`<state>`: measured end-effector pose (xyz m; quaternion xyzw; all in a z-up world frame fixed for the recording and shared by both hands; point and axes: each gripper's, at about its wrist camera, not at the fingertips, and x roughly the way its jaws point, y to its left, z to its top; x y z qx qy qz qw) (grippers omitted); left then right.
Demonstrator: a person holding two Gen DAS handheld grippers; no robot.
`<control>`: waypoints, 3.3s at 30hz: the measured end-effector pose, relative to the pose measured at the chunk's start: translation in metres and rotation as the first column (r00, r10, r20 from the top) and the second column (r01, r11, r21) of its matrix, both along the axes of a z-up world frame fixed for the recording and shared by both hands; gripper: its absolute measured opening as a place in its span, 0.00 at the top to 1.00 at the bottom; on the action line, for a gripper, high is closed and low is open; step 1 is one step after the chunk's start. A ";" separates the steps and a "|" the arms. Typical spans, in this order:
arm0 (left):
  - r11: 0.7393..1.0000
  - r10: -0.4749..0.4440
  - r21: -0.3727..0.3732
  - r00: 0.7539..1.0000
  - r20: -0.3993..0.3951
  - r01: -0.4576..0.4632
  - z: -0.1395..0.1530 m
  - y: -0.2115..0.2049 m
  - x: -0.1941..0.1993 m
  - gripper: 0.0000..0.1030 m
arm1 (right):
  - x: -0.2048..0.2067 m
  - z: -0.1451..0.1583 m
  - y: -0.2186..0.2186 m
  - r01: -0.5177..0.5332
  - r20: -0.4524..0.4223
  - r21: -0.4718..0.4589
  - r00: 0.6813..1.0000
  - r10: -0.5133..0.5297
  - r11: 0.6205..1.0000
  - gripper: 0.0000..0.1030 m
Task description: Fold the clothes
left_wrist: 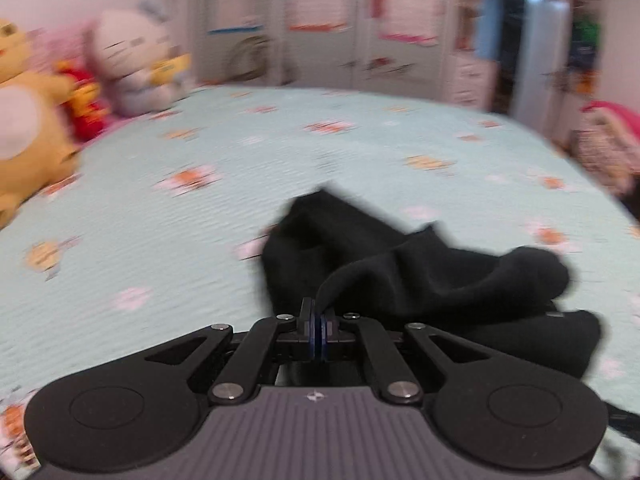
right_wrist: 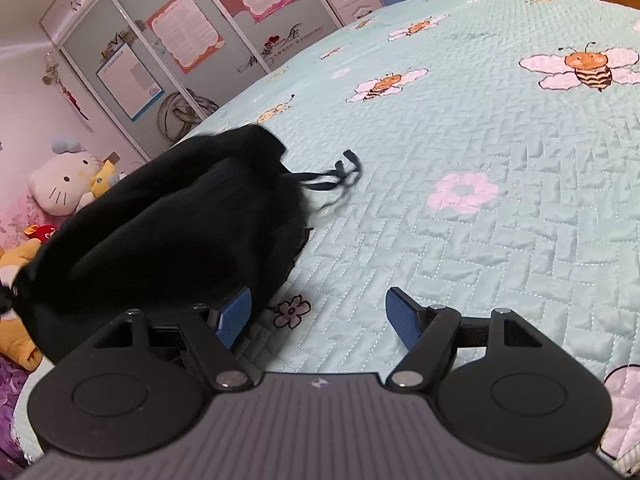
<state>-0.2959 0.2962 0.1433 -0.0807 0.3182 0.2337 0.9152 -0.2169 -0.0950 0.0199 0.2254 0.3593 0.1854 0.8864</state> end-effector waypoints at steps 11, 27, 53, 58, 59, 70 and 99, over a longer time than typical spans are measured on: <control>0.997 0.001 -0.077 0.992 -0.123 -0.010 -0.019 0.019 -0.015 0.86 | 0.032 -0.007 0.014 -0.016 -0.052 0.081 0.998 0.020 0.997 0.28; 0.963 -0.270 0.003 0.962 0.036 0.270 0.039 -0.050 -0.016 0.51 | 0.063 -0.012 0.077 -0.243 0.006 0.287 0.968 0.252 0.927 0.42; 0.689 -0.520 0.374 0.783 -0.341 0.621 -0.062 -0.222 0.153 0.30 | -0.056 0.002 0.077 -0.438 0.284 -0.044 0.856 0.432 0.898 0.78; 0.870 -0.400 0.216 0.891 -0.213 0.442 -0.046 -0.158 0.161 0.91 | -0.063 -0.005 0.064 -0.445 0.252 -0.062 0.859 0.446 0.893 0.80; 0.896 -0.384 0.165 0.905 -0.181 0.413 -0.040 -0.143 0.158 0.92 | -0.065 -0.006 0.062 -0.447 0.246 -0.066 0.859 0.448 0.892 0.80; 0.935 -0.335 0.089 0.938 -0.093 0.343 -0.019 -0.097 0.085 0.92 | -0.040 -0.020 0.012 -0.361 0.100 0.210 0.932 0.348 0.908 0.64; 0.939 -0.325 -0.125 0.946 -0.021 0.320 -0.010 -0.074 0.075 0.92 | 0.109 -0.004 0.068 -0.461 0.027 0.569 0.838 0.545 0.681 0.31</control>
